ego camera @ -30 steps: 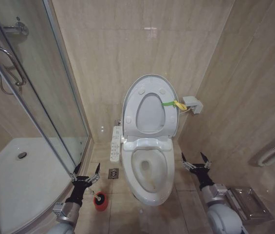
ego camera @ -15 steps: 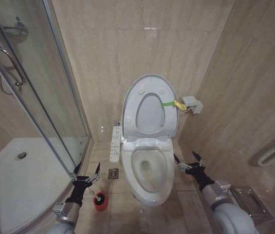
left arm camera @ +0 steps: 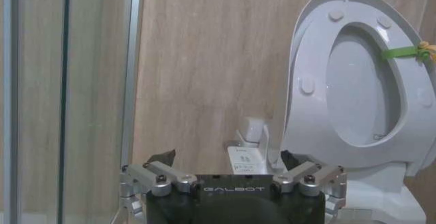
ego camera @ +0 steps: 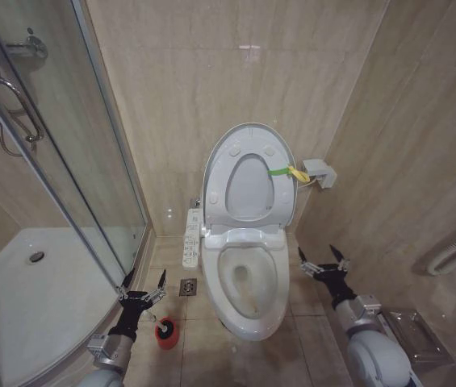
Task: Open the toilet lid, clean the toilet bowl with a toilet brush, close the toilet lid, and flush.
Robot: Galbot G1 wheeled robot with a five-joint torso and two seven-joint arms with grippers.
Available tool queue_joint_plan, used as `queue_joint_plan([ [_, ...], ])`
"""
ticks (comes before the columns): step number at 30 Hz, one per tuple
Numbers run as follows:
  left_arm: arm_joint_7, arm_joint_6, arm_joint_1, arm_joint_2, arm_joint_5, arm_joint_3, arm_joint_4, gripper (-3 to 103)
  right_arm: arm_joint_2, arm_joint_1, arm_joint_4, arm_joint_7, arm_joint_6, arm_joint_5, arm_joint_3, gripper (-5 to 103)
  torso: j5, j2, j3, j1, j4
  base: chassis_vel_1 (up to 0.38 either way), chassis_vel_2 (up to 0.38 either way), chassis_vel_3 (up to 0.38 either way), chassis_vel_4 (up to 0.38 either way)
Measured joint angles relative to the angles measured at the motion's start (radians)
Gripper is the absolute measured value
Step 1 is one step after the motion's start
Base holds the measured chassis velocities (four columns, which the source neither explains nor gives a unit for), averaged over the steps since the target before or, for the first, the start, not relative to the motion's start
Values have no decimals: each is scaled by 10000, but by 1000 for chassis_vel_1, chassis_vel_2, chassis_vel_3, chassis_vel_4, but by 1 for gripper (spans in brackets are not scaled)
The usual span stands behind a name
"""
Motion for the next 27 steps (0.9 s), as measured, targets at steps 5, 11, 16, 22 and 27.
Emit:
queue_joint_plan([
  [5,0,0,0,0,0,0,0,100,-20,222,-236,15,27,232,85,100,0,0,0,0,-1,0,0,0,0],
  [11,0,0,0,0,0,0,1,100,-20,329,-277,-20,-53,441,74,100,0,0,0,0,-1,0,0,0,0],
  [16,0,0,0,0,0,0,1,100,-148,591,-395,-19,-226,668,135,100,0,0,0,0,0,0,0,0,0],
  [22,0,0,0,0,0,0,1,100,-207,807,-518,-133,-186,829,225,100,0,0,0,0,-2,0,0,0,0],
  [27,0,0,0,0,0,0,1,100,-199,1058,-873,-191,332,899,216,100,0,0,0,0,-1,0,0,0,0],
])
